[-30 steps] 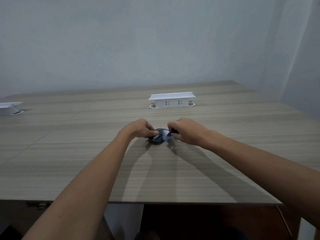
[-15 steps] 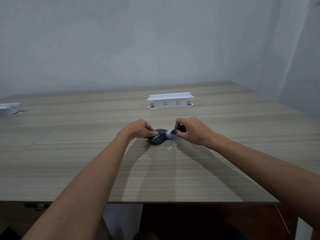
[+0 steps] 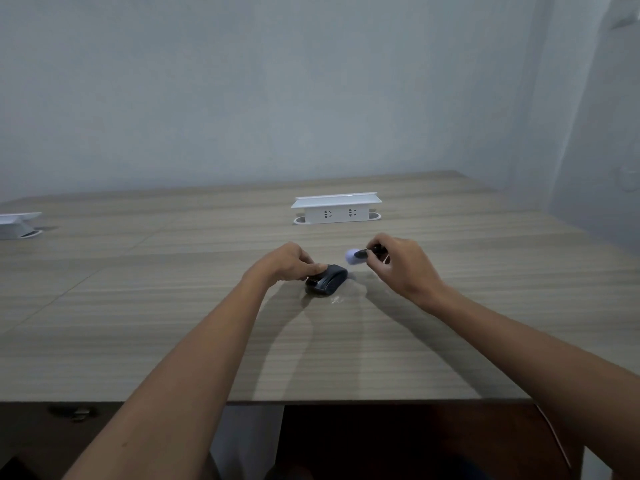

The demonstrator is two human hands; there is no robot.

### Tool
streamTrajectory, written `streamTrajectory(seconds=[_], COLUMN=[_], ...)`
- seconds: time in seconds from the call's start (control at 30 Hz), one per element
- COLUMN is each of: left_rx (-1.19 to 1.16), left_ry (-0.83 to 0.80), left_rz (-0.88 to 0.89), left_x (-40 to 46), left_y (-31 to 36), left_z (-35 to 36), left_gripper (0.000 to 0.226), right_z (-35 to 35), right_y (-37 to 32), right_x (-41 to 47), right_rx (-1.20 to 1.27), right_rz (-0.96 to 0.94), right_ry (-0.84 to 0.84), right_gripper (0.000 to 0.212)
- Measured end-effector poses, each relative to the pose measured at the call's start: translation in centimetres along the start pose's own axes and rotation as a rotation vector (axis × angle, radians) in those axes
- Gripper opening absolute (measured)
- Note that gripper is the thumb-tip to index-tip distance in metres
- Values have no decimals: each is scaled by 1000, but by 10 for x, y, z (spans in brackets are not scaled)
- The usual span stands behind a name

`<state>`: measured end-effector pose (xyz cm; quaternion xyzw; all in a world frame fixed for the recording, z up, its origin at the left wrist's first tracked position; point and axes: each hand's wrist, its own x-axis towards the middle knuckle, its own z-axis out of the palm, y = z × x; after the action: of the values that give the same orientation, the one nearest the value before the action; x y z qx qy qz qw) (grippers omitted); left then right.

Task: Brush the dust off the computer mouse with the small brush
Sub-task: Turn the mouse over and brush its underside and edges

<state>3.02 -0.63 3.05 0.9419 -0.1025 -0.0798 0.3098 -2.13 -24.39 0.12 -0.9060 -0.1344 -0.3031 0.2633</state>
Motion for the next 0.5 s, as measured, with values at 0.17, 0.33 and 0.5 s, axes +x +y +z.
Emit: streamTrajectory(seconds=[0.17,0.33,0.5], left_rx=[111,222,245], left_ry=[173,297,348], left_rz=[65,97,93], left_x=[-3,-7,-11], left_y=[0,-13,-25], left_z=[-3,-2,9], left_gripper=[36,42,54], right_z=[0,-4,1], right_y=[7,14,18], right_x=[-6,-13,-25], right_rx=[-55,-116,-170], right_rz=[136,218,226], right_ry=[17,-1,1], right_gripper=[25,34,30])
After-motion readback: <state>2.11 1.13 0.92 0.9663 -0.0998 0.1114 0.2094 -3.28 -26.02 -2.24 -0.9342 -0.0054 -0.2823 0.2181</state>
